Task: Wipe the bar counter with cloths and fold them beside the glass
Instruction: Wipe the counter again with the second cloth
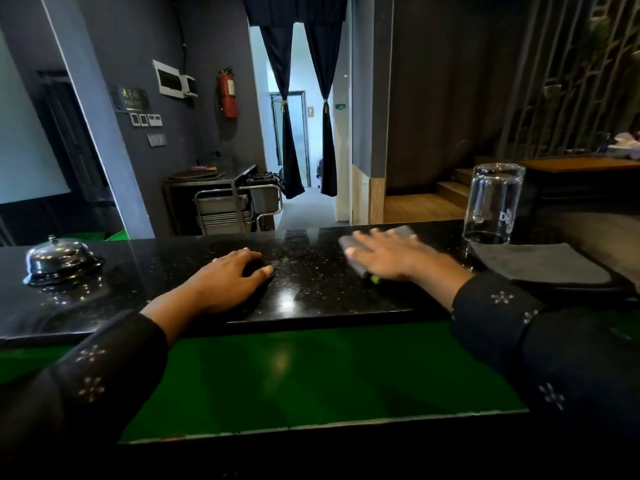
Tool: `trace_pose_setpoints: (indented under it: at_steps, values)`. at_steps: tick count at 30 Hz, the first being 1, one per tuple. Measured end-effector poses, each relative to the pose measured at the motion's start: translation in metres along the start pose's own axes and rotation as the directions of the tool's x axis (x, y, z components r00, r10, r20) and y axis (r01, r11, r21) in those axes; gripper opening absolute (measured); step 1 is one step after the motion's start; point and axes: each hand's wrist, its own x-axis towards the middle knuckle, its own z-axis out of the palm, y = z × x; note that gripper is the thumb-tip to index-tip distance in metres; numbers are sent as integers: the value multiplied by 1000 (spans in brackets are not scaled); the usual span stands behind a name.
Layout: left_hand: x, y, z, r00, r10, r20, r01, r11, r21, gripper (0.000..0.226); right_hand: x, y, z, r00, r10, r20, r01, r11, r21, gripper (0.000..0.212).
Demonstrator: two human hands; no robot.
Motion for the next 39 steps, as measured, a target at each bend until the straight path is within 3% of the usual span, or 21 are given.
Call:
trace_pose_setpoints:
  at_steps: [2,4,6,8,11,13,15,17,19,22,24,26,29,33,36,39]
  values:
    - [0,-2,0,1000,-10,15,9,1000,30,59,15,15,-2,985,171,-5,-171,985,9,72]
    - [0,-2,2,1000,-19,21,18,998,52,58,23,10,-3,974,224,18,-224,975,-1,72]
    - [2,-2,2,999,-31,12,31,998,47,55,21,-16,-2,993,117,22,-117,993,-10,69]
    - [3,-2,2,999,-37,0,37,999,4,49,10,-55,2,995,-95,29,96,995,-22,64]
    - [3,-5,-1,999,-45,-28,41,991,-130,41,-22,-109,18,923,-382,45,383,924,-11,63]
    - [1,-10,-6,998,-42,-52,31,979,-202,39,-35,-117,23,874,-484,46,483,875,20,64]
    - [-3,-17,-14,998,-35,-55,22,978,-209,40,-34,-101,16,871,-489,43,489,872,8,64]
    - [-10,-30,-24,998,-42,-38,36,990,-139,46,-18,-72,8,926,-375,50,377,924,-55,65]
    - [-17,-48,-33,997,-67,-23,66,997,-48,55,4,-42,3,989,-139,41,142,987,-73,69]
    - [-27,-71,-39,993,-119,26,118,993,17,62,27,-23,-2,987,159,20,-159,987,-35,75]
    - [-31,-79,-35,992,-125,30,124,992,38,62,31,-33,-3,976,215,42,-214,976,-28,78]
    - [-30,-81,-30,993,-121,-3,121,990,67,61,28,-57,0,989,140,49,-139,990,-30,80]
    - [-27,-80,-29,989,-145,-16,145,987,65,58,6,-108,10,992,-108,58,111,993,-47,79]
    - [-29,-80,-30,989,-147,-26,148,988,37,53,-41,-167,25,910,-409,71,413,909,-55,73]
    - [-31,-82,-31,991,-134,4,134,991,27,53,-59,-157,23,874,-477,93,481,876,-30,69]
    - [-32,-85,-31,993,-112,36,109,992,60,58,-59,-116,14,909,-407,92,410,912,-14,63]
